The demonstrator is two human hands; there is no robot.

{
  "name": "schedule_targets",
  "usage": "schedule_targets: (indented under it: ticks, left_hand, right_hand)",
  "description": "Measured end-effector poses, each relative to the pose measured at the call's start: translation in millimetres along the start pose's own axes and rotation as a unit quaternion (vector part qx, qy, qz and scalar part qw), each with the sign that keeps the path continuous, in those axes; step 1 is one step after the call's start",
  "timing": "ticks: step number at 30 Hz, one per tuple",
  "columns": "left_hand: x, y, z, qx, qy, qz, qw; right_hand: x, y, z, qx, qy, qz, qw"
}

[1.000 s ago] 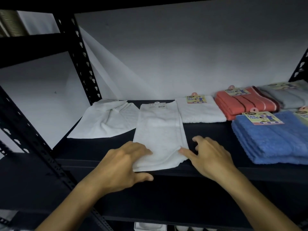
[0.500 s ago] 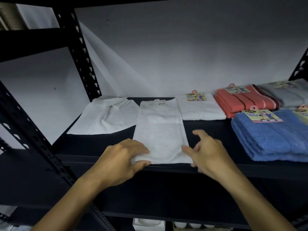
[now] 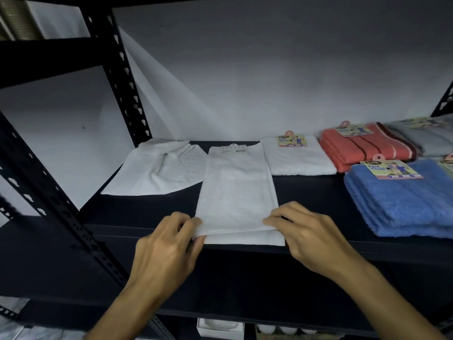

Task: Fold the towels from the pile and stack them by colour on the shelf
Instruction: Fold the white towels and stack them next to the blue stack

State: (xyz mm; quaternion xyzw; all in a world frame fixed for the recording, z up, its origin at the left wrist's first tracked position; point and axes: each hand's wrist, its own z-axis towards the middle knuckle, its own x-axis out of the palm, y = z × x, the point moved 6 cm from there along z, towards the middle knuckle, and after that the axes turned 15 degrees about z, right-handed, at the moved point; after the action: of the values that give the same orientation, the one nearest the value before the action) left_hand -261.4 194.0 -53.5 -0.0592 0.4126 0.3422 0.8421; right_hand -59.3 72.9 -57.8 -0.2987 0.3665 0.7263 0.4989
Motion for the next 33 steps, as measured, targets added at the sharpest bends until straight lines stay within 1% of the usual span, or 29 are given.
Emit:
schedule_targets:
  ticks: [2,5,10,12,13,16,18,19,21,23,24,25,26,27,29,30,33]
  left_hand:
    - [-1.7,-2.1,-0.1,-0.002,-0.001,0.009,1.000]
    - [-1.5,-3.4,0.7,0.001,0.008,0.018,1.000]
    - [0.2,-3.0,-2.6,0.014,0.014,0.016,1.000]
    - [0.0,-3.2,-4.2,0.020,0.017,0.015,1.000]
    - [-1.0,-2.5,-4.7,0.020,0.020,0.012,1.000]
    - [-5.0,1.2,-5.0,0.021,0.047,-0.005,0.999]
    - [-8.7,3.2,-4.7,0.035,0.071,-0.014,0.997]
    - [-11.1,4.3,-4.0,0.039,0.081,-0.025,0.996]
    - [-12.9,9.0,3.2,0.021,0.094,-0.061,0.993]
    - [-4.4,16.4,17.7,-0.021,0.113,-0.090,0.989]
    - [4.9,19.9,26.8,-0.042,0.131,-0.096,0.986]
    - [16.4,22.2,36.4,-0.055,0.150,-0.099,0.982]
    - [28.7,22.8,45.8,-0.060,0.169,-0.102,0.979]
    - [40.4,21.6,54.7,-0.055,0.186,-0.108,0.975]
    - [61.1,17.1,68.4,-0.034,0.223,-0.123,0.966]
    - [69.5,15.5,72.5,-0.024,0.242,-0.129,0.961]
    - [88.8,15.1,74.8,-0.013,0.290,-0.150,0.945]
  right_hand:
    - [-4.1,3.5,2.3,-0.030,-0.033,-0.023,0.999]
    - [-13.4,9.3,6.1,-0.052,-0.073,-0.054,0.994]
    - [-14.4,19.5,-2.1,-0.072,-0.100,-0.108,0.987]
    - [-4.3,21.0,-10.4,-0.062,-0.084,-0.112,0.988]
    - [2.4,20.7,-14.3,-0.053,-0.065,-0.105,0.991]
    - [14.0,15.8,-21.4,-0.003,0.006,-0.048,0.999]
    - [7.0,14.2,-21.6,0.019,0.031,0.000,0.999]
    - [1.5,12.3,-20.4,0.038,0.034,0.045,0.998]
    - [-10.2,1.2,-12.2,0.093,0.004,0.144,0.985]
    - [-16.6,-18.1,5.1,0.169,-0.066,0.202,0.962]
    - [-17.4,-30.4,15.0,0.218,-0.107,0.207,0.948]
    - [-15.3,-42.5,24.9,0.274,-0.131,0.189,0.934]
    - [-11.2,-52.3,34.4,0.330,-0.128,0.158,0.922]
    - [-4.6,-60.3,42.7,0.374,-0.106,0.123,0.913]
    - [10.4,-70.4,53.7,0.430,-0.048,0.066,0.899]
    - [15.7,-74.2,56.1,0.452,-0.033,0.048,0.890]
    - [20.9,-81.4,58.6,0.500,-0.047,0.039,0.864]
